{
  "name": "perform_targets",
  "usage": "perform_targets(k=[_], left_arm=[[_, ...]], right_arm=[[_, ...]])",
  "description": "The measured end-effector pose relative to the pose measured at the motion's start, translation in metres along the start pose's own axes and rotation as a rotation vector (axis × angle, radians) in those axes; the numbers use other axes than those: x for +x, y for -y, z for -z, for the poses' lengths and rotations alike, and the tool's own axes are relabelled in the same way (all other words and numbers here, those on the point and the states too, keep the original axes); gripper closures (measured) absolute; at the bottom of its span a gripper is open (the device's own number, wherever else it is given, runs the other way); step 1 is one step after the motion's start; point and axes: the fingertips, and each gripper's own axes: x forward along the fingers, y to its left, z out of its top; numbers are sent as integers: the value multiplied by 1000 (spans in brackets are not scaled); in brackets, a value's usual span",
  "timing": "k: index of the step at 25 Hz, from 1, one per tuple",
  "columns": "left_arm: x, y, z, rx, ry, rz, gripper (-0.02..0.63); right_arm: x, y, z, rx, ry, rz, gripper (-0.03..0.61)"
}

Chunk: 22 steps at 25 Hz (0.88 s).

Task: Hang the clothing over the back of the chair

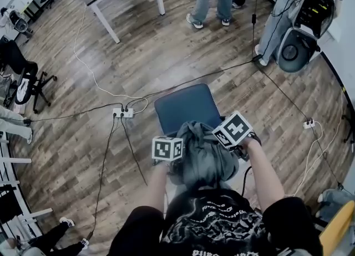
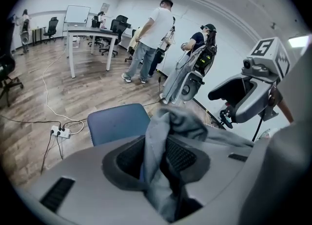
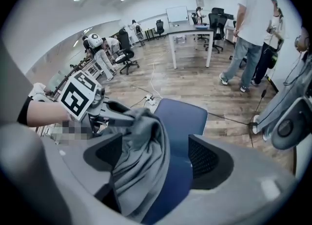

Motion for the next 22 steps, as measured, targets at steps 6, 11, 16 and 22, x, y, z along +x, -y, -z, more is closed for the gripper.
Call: perform_targets(k=[6,11,16,22], left_arm=[[-8,7,-7,18,24,4,437],[-17,9,-8,12,52,3,425],[-36,26,-23,24,119,21,423],[-70,61,-42,71,262,95,423]], right_arm=[[-6,-5,-5,20,59,-15,161],[-12,-9,-6,20,106,-14,161],[-25,-12,-12,3,193,9,161],[-43,-18,-17,46,340,38,164]])
